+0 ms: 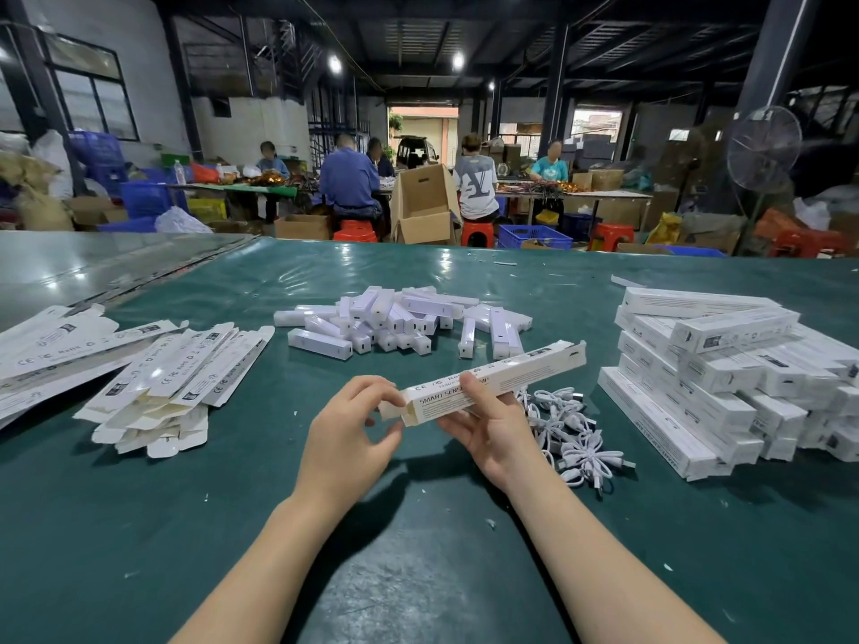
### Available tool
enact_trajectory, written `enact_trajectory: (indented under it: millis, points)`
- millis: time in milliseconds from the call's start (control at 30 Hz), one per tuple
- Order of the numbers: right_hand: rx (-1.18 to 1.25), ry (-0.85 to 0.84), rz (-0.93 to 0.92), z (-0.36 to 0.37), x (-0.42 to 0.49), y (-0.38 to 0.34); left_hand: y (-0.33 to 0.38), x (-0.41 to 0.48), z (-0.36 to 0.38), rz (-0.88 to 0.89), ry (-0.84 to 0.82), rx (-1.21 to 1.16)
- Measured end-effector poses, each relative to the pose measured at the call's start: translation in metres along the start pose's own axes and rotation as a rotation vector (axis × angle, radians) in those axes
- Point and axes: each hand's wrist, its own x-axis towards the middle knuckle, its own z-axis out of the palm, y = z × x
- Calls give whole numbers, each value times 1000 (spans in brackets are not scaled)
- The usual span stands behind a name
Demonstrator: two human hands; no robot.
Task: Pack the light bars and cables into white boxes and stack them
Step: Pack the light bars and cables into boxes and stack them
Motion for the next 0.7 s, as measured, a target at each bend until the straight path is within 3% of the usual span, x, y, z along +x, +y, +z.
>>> enact_trajectory:
  millis: [367, 700]
  points:
    - [-44, 75, -16, 2, -2, 0, 3, -2, 5, -71, -124, -142]
    - [-129, 21, -14, 2, -3, 0, -3, -3, 5, -63, -138, -24]
